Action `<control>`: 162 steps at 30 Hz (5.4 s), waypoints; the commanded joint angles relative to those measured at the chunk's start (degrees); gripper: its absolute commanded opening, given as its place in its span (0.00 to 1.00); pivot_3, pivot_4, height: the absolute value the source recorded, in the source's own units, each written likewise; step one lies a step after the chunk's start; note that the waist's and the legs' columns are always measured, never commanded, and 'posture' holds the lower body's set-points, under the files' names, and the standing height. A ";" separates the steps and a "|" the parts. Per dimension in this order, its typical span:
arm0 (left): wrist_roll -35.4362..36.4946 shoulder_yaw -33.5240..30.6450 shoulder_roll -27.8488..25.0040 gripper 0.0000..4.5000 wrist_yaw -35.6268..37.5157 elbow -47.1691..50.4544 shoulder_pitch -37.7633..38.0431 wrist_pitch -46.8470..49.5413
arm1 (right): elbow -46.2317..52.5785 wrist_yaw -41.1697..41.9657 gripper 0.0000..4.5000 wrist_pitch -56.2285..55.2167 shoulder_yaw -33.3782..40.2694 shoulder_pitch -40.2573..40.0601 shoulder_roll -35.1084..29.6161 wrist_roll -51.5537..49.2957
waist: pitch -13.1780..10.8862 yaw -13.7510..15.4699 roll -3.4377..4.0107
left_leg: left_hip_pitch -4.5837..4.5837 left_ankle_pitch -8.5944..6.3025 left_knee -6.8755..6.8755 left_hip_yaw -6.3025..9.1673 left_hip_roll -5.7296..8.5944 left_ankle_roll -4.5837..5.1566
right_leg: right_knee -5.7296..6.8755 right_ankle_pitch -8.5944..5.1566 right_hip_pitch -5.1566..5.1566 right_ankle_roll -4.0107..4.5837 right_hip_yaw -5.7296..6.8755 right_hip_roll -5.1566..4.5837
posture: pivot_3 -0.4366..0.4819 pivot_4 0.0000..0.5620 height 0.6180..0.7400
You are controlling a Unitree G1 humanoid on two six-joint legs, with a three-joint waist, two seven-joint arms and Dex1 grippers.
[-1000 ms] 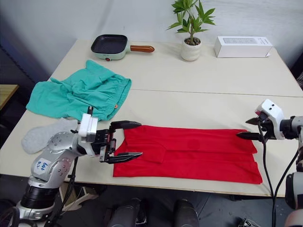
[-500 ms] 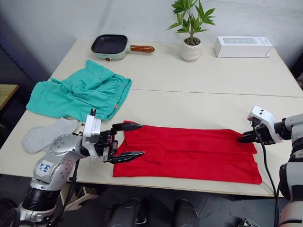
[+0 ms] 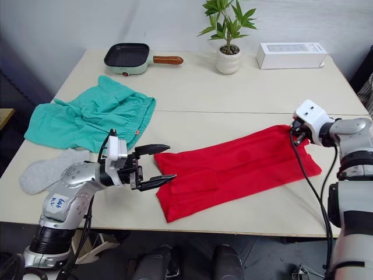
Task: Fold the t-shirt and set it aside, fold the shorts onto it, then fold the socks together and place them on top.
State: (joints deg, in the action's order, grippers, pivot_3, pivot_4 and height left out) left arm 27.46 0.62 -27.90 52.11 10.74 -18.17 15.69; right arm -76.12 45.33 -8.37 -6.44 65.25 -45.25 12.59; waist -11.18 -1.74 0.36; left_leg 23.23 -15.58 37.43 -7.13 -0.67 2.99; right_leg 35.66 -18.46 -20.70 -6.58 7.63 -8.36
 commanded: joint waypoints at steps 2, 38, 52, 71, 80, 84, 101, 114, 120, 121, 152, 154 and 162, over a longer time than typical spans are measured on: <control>-2.62 -0.42 0.48 1.00 -3.12 -0.22 -1.70 -1.19 | -0.69 -7.06 0.02 0.82 2.32 1.82 1.04 -0.17 | 0.00 0.13 0.00 | 0.04 0.04 -0.02 0.00 0.00 0.02 | 0.03 0.00 -0.02 0.00 0.00 0.01 | 0.48 0.27 1.00; -21.85 11.08 9.46 1.00 5.01 -54.93 -32.63 -6.02 | 87.10 -9.76 0.95 86.36 36.78 -49.65 15.79 -33.05 | 0.32 1.38 -0.72 | 0.15 0.12 -0.26 -0.03 0.01 0.00 | 0.03 0.16 -0.41 -0.03 0.00 0.00 | 0.48 0.27 1.00; -23.36 10.91 11.25 0.23 8.22 -52.91 -30.96 -4.97 | 86.16 -13.83 0.00 81.38 33.08 -48.55 16.87 -35.11 | 0.64 1.39 -1.24 | 0.11 0.09 -0.32 -0.07 0.00 0.05 | 0.04 0.14 -0.45 0.01 -0.06 -0.08 | 0.48 0.27 1.00; -17.35 6.45 5.84 0.01 -4.33 -4.54 -6.06 18.36 | 28.10 -11.35 0.00 40.70 16.73 -13.38 10.64 -23.12 | 0.56 -0.61 -1.12 | 0.16 0.27 -0.36 -0.41 0.01 0.08 | 0.32 0.15 -0.69 0.03 -0.36 -0.08 | 0.48 0.27 1.00; -15.01 6.48 7.30 0.24 -10.91 3.77 -3.84 28.46 | 21.02 -1.37 0.04 40.63 13.25 -8.41 8.10 -22.14 | 0.56 0.21 -1.12 | 0.29 0.28 -0.31 -0.37 0.03 0.13 | 0.24 0.15 -0.68 0.03 -0.34 -0.09 | 0.48 0.27 1.00; -9.14 2.99 0.32 0.52 -2.26 1.79 -10.11 29.07 | 39.08 6.03 0.29 55.47 11.83 -17.17 2.61 -25.69 | 0.53 0.63 -1.06 | 0.43 0.30 -0.31 -0.22 0.01 0.09 | 0.23 0.14 -0.77 0.04 -0.23 -0.09 | 0.48 0.27 1.00; -19.30 7.05 17.20 0.94 -3.27 -65.22 -46.64 2.63 | 100.98 -1.44 0.99 92.67 28.99 -55.79 6.42 -50.42 | 0.44 3.03 -0.98 | 0.94 0.18 -0.01 0.04 0.14 0.27 | -0.01 0.20 -0.91 -0.02 0.12 -0.11 | 0.48 0.27 1.00; -25.40 6.62 24.99 0.86 -1.77 -78.85 -50.41 -6.41 | 106.93 -9.69 0.70 89.43 22.64 -59.64 13.33 -51.44 | 0.55 2.41 -1.26 | 0.85 0.18 -0.01 0.10 0.08 0.26 | -0.04 0.21 -0.91 -0.02 0.17 -0.12 | 0.48 0.27 1.00; -26.51 6.52 25.20 0.50 -1.58 -78.58 -49.09 -6.81 | 108.14 -8.70 0.27 88.08 20.91 -60.68 12.52 -53.53 | 0.55 2.42 -1.26 | 0.89 0.17 -0.03 0.12 0.09 0.25 | 0.07 0.21 -0.91 -0.02 0.20 -0.08 | 0.48 0.27 1.00; -26.54 6.48 25.21 0.43 -1.46 -78.40 -48.92 -6.95 | 108.13 -8.59 0.19 87.70 20.71 -60.75 12.33 -53.77 | 0.55 2.40 -1.26 | 0.89 0.17 -0.03 0.12 0.09 0.25 | 0.08 0.21 -0.91 -0.02 0.20 -0.08 | 0.48 0.27 1.00; -20.67 -1.74 18.15 0.00 -25.69 -19.25 -15.60 16.34 | 72.10 5.58 0.00 59.15 2.70 -37.51 6.40 -40.00 | 0.55 1.63 -1.26 | 0.82 0.22 0.32 0.11 0.04 0.24 | 0.28 0.22 -0.80 0.00 0.13 -0.10 | 0.48 0.27 1.00; -20.14 -1.19 17.37 0.00 -23.88 -19.84 -15.76 15.70 | 72.98 7.49 0.00 61.34 2.40 -37.61 5.63 -40.96 | 0.55 1.67 -1.26 | 0.83 0.22 0.32 0.11 0.04 0.24 | 0.29 0.22 -0.80 0.00 0.14 -0.10 | 0.48 0.27 1.00; -20.54 2.15 9.37 0.34 -16.86 -14.20 -13.10 15.21 | 79.48 13.26 0.14 63.19 5.45 -42.67 1.26 -44.77 | 0.55 1.71 -1.25 | 0.88 0.21 0.25 0.12 0.05 0.23 | 0.27 0.22 -0.81 0.00 0.18 -0.08 | 0.48 0.27 1.00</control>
State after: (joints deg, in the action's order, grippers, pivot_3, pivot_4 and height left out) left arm 6.58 2.46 -16.90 33.69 -7.90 -32.05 31.31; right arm 0.64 56.01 55.02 -1.93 23.92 -42.01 -30.99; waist -10.62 -0.03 -0.89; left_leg 24.12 -15.38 37.67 -7.01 -0.62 3.22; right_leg 35.89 -18.24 -21.51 -6.58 7.80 -8.45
